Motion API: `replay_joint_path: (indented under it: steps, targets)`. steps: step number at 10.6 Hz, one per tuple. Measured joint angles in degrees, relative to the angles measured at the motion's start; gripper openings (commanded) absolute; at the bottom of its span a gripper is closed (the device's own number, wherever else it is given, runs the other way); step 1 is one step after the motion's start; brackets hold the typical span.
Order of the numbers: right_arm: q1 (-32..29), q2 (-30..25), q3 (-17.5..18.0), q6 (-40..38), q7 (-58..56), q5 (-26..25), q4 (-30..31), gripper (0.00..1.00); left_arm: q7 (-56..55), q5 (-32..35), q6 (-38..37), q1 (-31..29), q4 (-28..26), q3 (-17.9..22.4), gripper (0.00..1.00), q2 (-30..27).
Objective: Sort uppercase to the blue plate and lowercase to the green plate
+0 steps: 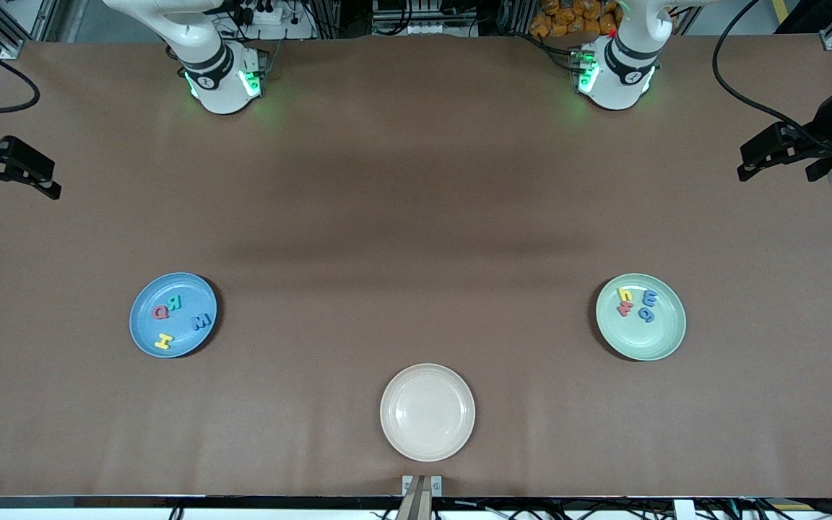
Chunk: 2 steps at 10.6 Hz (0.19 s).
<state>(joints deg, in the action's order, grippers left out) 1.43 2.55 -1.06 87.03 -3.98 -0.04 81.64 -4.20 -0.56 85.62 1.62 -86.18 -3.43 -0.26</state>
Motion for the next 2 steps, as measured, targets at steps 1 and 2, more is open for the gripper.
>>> replay_joint_path:
  steps: [1, 2]
  targets:
    - [0.0, 0.0, 0.0, 0.0, 0.0, 0.0, 0.0, 1.0, 0.0, 0.0, 0.0, 0.0, 0.1, 0.0, 1.0, 0.0]
    - [0.0, 0.0, 0.0, 0.0, 0.0, 0.0, 0.0, 1.0, 0.0, 0.0, 0.0, 0.0, 0.2, 0.1, 1.0, 0.0]
